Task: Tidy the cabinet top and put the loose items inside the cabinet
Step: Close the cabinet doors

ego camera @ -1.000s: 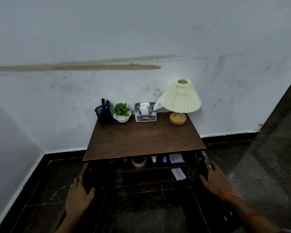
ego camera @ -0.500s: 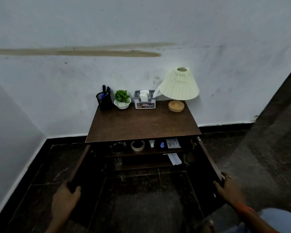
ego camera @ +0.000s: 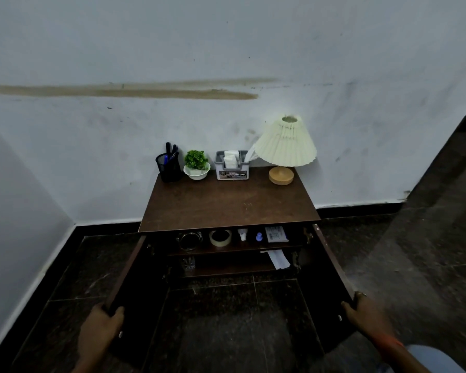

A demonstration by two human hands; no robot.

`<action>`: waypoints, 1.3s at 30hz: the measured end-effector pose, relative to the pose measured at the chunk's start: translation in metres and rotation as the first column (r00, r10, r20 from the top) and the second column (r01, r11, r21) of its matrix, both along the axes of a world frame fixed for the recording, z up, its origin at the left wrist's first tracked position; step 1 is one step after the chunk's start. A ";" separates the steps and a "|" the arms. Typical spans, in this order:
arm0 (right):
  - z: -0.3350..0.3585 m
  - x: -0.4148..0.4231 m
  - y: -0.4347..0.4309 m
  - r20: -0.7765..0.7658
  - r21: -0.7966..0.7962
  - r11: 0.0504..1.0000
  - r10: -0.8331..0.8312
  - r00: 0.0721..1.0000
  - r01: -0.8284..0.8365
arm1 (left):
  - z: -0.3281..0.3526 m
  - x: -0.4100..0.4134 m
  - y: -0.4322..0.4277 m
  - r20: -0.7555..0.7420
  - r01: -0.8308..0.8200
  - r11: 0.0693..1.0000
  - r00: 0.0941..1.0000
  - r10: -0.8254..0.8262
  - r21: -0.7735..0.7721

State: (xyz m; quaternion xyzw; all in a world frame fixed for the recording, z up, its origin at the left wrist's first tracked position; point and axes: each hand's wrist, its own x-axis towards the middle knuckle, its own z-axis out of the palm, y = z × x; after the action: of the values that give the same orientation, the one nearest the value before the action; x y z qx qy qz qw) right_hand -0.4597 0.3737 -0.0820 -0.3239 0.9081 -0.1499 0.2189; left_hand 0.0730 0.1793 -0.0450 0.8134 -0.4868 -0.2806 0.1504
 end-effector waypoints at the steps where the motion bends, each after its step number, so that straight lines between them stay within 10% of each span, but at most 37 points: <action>1: 0.000 0.001 0.000 -0.003 0.003 1.000 0.008 1.000 -0.008 | 0.001 0.000 0.000 -0.006 -0.007 1.000 1.000 0.007 0.014; 39: 0.027 0.128 -0.094 0.388 0.095 0.946 0.251 0.886 -0.310 | 0.001 0.004 0.007 -0.017 -0.030 0.993 0.999 0.032 0.116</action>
State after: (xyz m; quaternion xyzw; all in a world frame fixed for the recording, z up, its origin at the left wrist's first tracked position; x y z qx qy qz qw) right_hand -0.3314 0.2794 -0.0553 -0.4000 0.8024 -0.1046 0.4304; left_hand 0.0775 0.1865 -0.0438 0.8255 -0.4556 -0.3138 0.1119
